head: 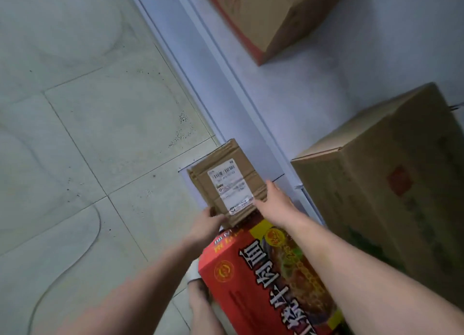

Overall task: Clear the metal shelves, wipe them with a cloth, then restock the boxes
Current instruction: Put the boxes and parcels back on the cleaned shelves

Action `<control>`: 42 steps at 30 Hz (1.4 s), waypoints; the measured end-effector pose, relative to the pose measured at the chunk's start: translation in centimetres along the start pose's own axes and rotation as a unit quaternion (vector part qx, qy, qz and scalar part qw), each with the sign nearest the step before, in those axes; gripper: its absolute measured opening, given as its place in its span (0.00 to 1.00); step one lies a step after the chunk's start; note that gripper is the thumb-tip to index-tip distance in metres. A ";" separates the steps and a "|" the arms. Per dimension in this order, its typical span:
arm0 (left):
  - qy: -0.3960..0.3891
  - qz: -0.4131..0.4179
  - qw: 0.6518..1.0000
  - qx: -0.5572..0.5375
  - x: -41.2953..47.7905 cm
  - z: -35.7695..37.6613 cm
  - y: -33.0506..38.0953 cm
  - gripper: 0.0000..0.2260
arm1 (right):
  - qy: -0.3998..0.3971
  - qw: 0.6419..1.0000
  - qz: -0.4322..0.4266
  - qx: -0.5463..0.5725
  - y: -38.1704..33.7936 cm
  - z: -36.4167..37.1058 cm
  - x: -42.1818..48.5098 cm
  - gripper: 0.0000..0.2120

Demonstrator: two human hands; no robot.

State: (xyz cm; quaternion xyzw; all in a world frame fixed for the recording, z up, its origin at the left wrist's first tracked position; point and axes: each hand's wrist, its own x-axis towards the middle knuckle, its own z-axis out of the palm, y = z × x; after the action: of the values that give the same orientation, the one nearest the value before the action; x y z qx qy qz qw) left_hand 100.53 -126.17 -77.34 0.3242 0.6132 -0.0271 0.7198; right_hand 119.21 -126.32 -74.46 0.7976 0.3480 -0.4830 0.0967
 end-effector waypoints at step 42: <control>0.904 0.268 0.255 -0.216 -119.9 -17.0 -50.8 0.21 | -0.322 0.295 -0.900 -0.021 -31.5 45.9 -119.6 0.37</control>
State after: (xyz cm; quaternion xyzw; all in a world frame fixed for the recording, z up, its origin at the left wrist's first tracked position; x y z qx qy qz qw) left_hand 34.11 -200.73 7.91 0.1160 0.7258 0.6112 -0.2936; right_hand 31.65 -180.76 7.84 -0.2351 0.7990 -0.4788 -0.2777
